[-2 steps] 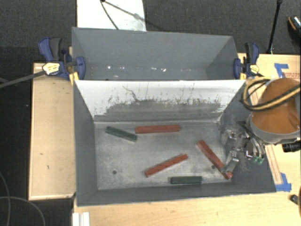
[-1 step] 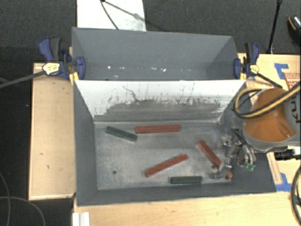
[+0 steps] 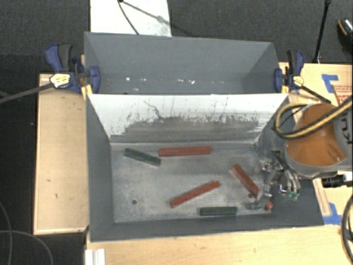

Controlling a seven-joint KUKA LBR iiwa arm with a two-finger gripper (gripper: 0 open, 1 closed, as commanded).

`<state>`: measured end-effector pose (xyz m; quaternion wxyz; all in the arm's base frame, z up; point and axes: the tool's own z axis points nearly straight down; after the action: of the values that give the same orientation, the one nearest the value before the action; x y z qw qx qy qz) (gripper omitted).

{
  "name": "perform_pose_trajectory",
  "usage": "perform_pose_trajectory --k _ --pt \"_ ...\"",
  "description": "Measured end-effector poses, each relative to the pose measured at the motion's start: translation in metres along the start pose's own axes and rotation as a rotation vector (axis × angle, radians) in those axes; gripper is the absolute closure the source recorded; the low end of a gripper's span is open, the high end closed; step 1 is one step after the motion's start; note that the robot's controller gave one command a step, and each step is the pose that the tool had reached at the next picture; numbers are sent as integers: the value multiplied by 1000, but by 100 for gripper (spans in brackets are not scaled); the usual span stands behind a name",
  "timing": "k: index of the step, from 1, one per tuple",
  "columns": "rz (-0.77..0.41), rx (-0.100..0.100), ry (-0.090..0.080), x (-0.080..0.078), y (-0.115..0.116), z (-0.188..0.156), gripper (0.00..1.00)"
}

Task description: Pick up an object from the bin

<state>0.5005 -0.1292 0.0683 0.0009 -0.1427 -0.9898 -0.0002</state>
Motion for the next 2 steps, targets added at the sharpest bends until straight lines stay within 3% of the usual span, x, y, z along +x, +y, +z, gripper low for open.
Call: perform_pose_trajectory --k 1,2 --pt "-3 -1 0 0 1 0 100" --pt "-10 0 -6 -1 1 -11 100"
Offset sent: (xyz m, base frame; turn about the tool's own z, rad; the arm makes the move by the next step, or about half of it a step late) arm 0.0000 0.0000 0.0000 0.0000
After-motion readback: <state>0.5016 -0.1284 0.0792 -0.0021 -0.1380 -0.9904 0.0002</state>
